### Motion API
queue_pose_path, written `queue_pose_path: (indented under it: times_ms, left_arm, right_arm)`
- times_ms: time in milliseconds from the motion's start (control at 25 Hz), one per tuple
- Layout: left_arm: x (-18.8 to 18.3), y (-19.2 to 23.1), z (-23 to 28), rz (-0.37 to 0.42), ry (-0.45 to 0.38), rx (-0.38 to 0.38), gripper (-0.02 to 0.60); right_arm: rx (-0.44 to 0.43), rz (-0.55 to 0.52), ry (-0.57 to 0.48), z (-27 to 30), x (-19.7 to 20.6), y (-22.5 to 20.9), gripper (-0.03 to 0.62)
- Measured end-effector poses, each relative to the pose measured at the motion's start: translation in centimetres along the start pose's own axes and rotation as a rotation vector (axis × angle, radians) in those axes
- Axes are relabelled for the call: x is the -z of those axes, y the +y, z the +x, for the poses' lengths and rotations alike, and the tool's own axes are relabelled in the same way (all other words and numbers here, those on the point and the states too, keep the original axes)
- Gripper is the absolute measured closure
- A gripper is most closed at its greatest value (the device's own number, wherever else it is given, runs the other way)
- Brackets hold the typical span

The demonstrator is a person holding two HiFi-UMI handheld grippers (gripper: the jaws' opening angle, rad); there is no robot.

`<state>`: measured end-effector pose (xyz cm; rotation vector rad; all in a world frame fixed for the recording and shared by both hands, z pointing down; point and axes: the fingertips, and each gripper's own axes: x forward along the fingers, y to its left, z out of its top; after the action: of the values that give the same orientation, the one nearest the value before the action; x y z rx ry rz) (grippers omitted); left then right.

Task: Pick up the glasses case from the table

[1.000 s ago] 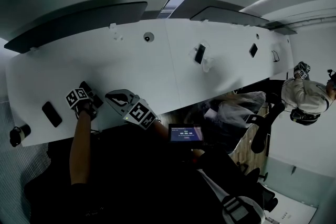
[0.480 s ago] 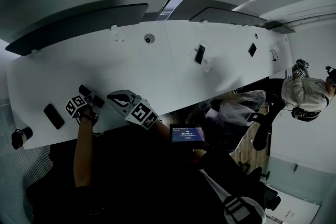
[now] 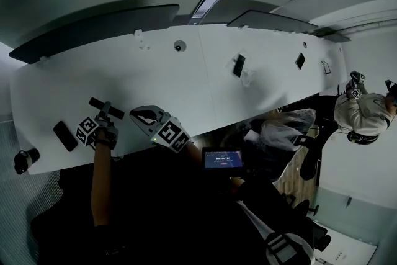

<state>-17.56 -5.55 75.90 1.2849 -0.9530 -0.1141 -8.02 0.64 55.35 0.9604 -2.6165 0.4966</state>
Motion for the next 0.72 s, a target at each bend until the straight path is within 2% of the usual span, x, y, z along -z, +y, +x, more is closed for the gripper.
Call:
queue_pose_path:
  times_ms: [120, 280, 520, 600, 720]
  left_arm:
    - [-0.7, -3.2, -0.7, -0.013, -0.046, 0.124, 0.288]
    - [-1.6, -8.0, -2.3, 0.015, -0.090, 0.272, 0.288]
    - [-1.1, -15.3, -5.4, 0.049, -0.154, 0.516, 0.288]
    - [-0.4, -16.9, -6.3, 0.046, -0.160, 0.562, 0.288]
    - [-0.1, -17.5, -7.3, 0.029, -0.180, 0.583, 0.288]
  right_arm:
    - [0.004, -0.004, -0.005, 0.0, -0.1, -0.1, 0.586]
    - [0.018, -0.022, -0.017, -0.2, -0.3, -0.5, 0.586]
    - [0.071, -0.113, -0.049, -1.4, -1.3, -1.0, 0.586]
    - [0.095, -0.176, -0.073, -1.7, -2.0, -1.1, 0.586]
    - [0.101, -0.276, -0.086, -1.6, -2.8, -0.5, 0.585]
